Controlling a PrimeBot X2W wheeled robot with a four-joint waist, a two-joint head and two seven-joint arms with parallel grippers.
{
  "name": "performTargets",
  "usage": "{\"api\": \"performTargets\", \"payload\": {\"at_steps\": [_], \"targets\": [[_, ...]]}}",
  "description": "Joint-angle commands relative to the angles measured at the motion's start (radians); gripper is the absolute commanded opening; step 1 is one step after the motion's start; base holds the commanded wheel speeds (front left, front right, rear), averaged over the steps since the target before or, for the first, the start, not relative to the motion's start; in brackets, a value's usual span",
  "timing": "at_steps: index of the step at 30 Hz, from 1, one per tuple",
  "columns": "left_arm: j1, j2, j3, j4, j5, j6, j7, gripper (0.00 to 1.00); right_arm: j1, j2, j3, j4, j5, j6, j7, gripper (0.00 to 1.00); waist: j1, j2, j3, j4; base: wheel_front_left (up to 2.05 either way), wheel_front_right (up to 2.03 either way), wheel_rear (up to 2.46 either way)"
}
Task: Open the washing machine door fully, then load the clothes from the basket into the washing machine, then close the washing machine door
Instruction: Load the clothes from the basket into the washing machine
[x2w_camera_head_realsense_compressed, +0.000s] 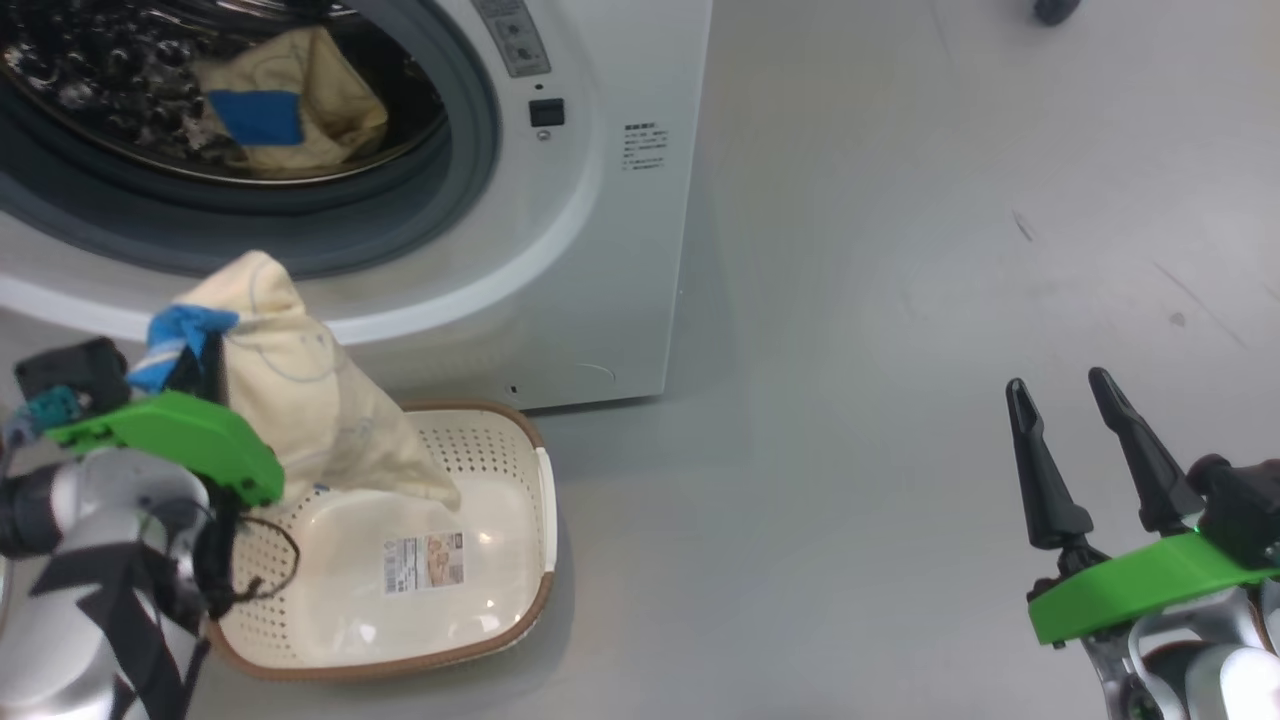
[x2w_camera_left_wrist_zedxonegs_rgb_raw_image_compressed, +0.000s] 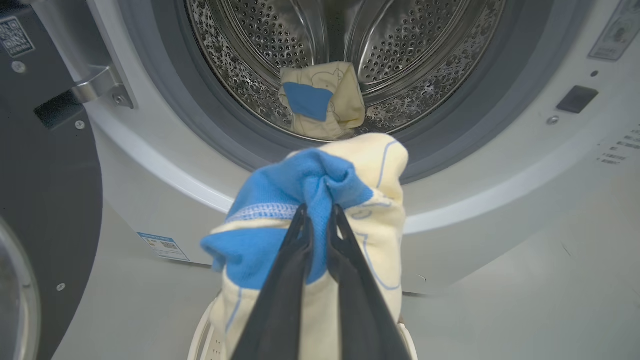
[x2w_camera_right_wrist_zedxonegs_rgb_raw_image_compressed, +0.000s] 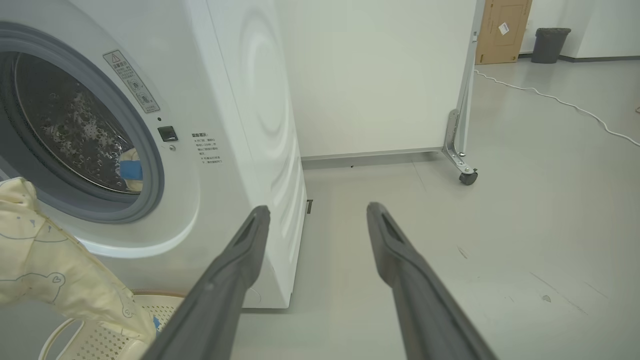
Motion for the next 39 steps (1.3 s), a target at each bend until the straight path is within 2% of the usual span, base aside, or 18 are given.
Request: {"api": "performTargets", "payload": {"at_steps": [1, 12, 20, 31, 39], "targets": [[-0.102, 0.058, 0.055, 0.009, -0.012, -0.013, 0.019, 0.00, -0.053, -0.014, 0.030, -0.025, 0.011, -0.001, -0.019, 1.00, -0.0001, 0.0000, 0.052, -0.050, 0.00, 0.00, 0.00], [-0.369, 0.171, 0.087, 0.170, -0.042, -0.056, 0.169, 0.00, -0.123, -0.014, 0.075, 0.018, 0.049, -0.001, -0.083, 1.00, -0.0001, 0.0000, 0.212, -0.162, 0.00, 0.00, 0.00], [-0.540, 0.270, 0.107, 0.205, -0.035, -0.062, 0.235, 0.00, -0.175, -0.014, 0.116, 0.070, 0.091, -0.001, -0.146, 1.00, -0.0001, 0.0000, 0.335, -0.239, 0.00, 0.00, 0.00], [-0.731, 0.353, 0.139, 0.196, -0.015, -0.052, 0.198, 0.00, -0.241, -0.014, 0.159, 0.125, 0.140, -0.001, -0.210, 1.00, -0.0001, 0.0000, 0.489, -0.314, 0.00, 0.00, 0.00], [-0.851, 0.402, 0.143, 0.192, 0.040, -0.060, 0.035, 0.00, -0.272, -0.014, 0.181, 0.164, 0.167, -0.001, -0.239, 1.00, -0.0001, 0.0000, 0.542, -0.333, 0.00, 0.00, 0.00]]}}
